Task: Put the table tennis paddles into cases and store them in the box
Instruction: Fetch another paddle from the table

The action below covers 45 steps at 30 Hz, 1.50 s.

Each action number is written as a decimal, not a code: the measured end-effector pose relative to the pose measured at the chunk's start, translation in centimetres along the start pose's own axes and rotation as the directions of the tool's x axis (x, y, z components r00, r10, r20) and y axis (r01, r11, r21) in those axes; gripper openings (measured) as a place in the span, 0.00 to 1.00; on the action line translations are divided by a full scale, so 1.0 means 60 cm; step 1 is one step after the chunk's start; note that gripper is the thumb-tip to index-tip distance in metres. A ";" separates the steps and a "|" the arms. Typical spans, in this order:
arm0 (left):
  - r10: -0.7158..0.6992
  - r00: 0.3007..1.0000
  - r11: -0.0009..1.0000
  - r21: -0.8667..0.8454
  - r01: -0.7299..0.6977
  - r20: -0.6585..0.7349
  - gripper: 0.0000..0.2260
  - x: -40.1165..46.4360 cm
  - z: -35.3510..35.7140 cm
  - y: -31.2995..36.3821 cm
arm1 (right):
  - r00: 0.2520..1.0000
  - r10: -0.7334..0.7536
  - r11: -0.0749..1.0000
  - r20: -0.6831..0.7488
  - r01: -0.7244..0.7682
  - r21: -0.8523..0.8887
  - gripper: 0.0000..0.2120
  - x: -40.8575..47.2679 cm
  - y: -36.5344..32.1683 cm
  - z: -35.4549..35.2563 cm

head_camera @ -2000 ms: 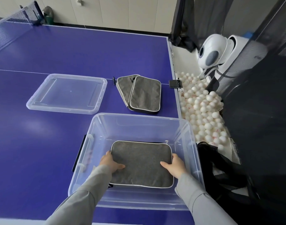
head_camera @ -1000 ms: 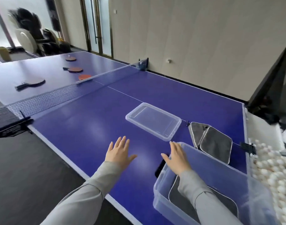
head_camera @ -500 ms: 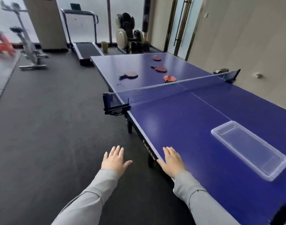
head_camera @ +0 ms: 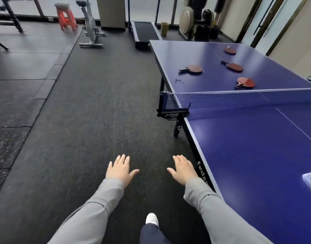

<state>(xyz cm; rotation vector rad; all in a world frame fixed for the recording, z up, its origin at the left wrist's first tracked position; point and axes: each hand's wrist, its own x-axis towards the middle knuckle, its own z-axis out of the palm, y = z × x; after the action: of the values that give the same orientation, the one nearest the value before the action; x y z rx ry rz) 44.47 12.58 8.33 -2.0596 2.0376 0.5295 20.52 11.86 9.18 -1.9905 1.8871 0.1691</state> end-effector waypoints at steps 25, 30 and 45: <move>0.034 0.992 0.999 -0.020 -0.032 0.121 0.34 0.553 -0.185 -0.128 | 0.993 -0.068 0.998 0.099 0.067 0.018 0.29 0.583 -0.183 -0.124; 0.116 0.983 0.992 0.022 -0.121 0.146 0.35 0.678 -0.254 -0.184 | 0.993 0.022 1.000 0.119 -0.024 0.020 0.30 0.686 -0.253 -0.163; 0.331 0.924 0.931 0.093 -0.353 0.192 0.34 1.019 -0.387 -0.113 | 0.973 0.216 0.965 0.084 -0.226 0.135 0.29 0.959 -0.225 -0.255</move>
<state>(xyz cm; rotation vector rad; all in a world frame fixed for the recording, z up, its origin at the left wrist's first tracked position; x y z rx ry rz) 53.13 -52.56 5.39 -1.5334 2.2695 0.5949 35.96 -47.11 5.74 -1.6583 2.0140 0.1553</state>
